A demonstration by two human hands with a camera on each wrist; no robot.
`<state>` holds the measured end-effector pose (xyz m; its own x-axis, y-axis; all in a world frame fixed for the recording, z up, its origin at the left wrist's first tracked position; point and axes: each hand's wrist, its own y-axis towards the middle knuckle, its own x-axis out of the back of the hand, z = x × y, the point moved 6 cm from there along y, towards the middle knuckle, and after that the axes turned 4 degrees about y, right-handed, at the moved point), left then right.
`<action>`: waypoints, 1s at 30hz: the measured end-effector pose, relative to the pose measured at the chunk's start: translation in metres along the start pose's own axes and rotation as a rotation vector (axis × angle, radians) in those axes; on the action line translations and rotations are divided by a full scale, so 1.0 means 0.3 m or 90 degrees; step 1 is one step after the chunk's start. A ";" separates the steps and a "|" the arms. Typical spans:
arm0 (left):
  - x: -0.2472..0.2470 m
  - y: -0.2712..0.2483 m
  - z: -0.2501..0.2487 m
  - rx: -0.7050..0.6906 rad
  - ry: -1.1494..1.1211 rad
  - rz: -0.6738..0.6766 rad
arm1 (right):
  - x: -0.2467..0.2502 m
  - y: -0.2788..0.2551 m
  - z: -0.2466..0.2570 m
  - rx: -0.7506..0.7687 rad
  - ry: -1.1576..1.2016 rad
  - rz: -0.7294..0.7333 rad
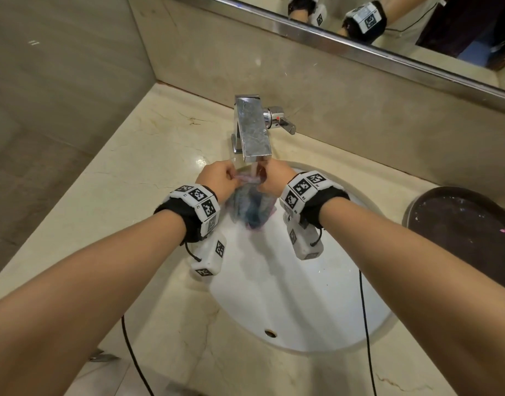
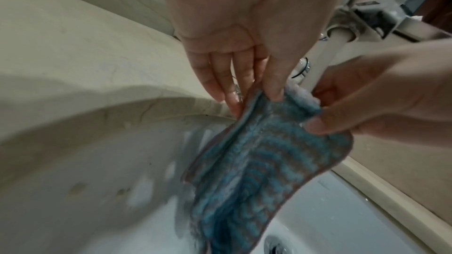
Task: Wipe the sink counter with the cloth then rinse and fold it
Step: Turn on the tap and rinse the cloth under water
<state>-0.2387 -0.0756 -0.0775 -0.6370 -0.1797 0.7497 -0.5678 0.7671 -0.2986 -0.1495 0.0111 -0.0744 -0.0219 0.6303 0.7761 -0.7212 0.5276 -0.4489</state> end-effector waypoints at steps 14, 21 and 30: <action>-0.040 -0.008 0.034 0.002 0.018 0.100 | 0.021 -0.005 -0.013 -0.016 0.368 -0.048; -0.006 -0.004 -0.016 -0.044 -0.025 0.004 | 0.015 -0.005 -0.016 -0.031 0.383 -0.022; 0.001 -0.022 -0.056 -0.076 -0.054 0.013 | -0.005 0.004 -0.095 -0.089 0.046 -0.013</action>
<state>-0.2263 -0.0702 -0.0654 -0.6922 -0.2110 0.6902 -0.4915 0.8381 -0.2367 -0.1306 0.0270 -0.0885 0.0459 0.6552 0.7540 -0.6180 0.6116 -0.4939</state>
